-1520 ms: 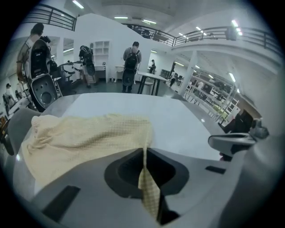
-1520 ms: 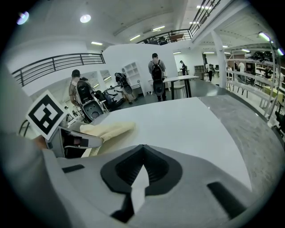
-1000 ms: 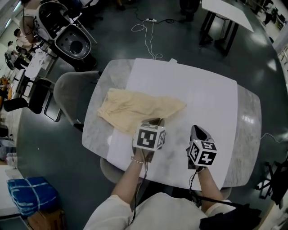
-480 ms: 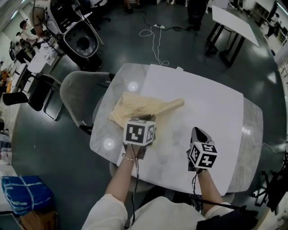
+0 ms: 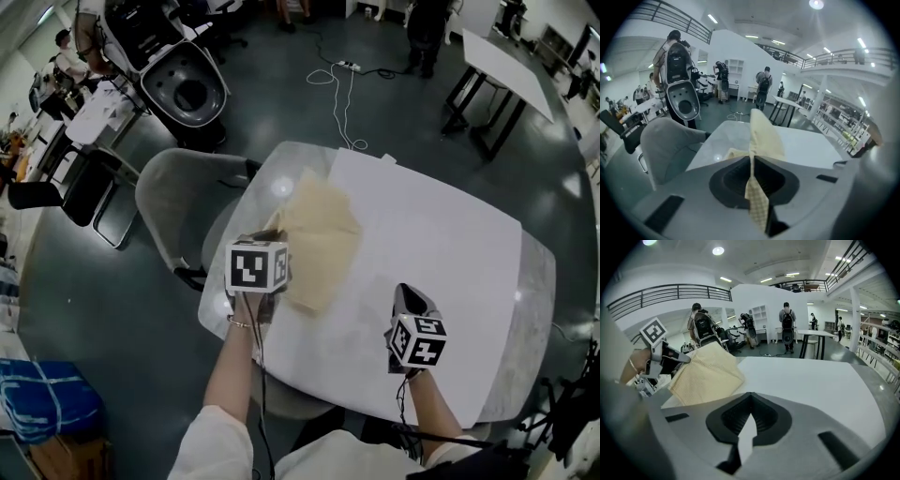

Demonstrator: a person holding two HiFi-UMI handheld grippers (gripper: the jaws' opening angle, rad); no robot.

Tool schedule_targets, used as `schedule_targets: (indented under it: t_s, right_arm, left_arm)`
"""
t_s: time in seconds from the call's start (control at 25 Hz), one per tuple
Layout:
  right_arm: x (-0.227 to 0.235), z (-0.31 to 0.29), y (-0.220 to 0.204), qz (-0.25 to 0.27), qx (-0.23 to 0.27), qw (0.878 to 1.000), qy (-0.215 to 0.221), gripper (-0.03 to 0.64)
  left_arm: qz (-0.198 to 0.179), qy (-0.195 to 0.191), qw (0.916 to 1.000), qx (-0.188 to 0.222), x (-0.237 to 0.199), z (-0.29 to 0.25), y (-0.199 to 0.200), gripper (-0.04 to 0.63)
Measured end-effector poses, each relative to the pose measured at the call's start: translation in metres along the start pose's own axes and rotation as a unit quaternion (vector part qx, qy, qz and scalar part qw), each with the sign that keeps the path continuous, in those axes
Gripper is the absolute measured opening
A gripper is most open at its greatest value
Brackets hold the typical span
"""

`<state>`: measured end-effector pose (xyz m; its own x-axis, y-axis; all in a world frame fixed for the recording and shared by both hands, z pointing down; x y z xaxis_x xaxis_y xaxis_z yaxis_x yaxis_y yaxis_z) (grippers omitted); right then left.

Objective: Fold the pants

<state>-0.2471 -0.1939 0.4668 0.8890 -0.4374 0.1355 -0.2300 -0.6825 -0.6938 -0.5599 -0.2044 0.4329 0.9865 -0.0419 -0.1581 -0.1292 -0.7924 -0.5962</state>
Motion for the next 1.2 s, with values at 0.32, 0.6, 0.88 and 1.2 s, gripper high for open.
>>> schedule_targets:
  t_s: [0.32,0.6,0.88,1.2]
  right_arm:
    - [-0.004,-0.02,-0.011,0.017,-0.021,1.0,0.006,-0.007]
    - [-0.011,-0.02,-0.011,0.023,-0.016,0.999,0.019,-0.008]
    - [-0.016,0.002,-0.006,0.032,0.003,0.999,0.04,-0.007]
    - [-0.016,0.052,0.001,0.041,0.036,0.996,0.065,-0.007]
  left_arm:
    - [0.027,0.107,0.9927,0.047,-0.068,-0.035,-0.034,0.163]
    - [0.047,0.088,0.9922,0.075,-0.05,-0.012,-0.05,0.15]
    - [0.057,0.086,0.9856,0.134,-0.011,0.038,-0.058,0.1]
    - [0.079,0.109,0.9745,0.18,0.051,0.111,-0.091,0.031]
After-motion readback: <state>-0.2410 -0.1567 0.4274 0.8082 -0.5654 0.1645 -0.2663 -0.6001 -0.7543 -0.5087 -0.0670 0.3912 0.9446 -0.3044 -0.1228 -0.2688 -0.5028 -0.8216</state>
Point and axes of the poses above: the fingertips, and each gripper's own axes: z backward along the fingers, x to its right, y out of its top, the point moved 7 cm from there along z, backward along the fingers, and after that the axes turned 5 degrees about -x, right-handed, at the moved point
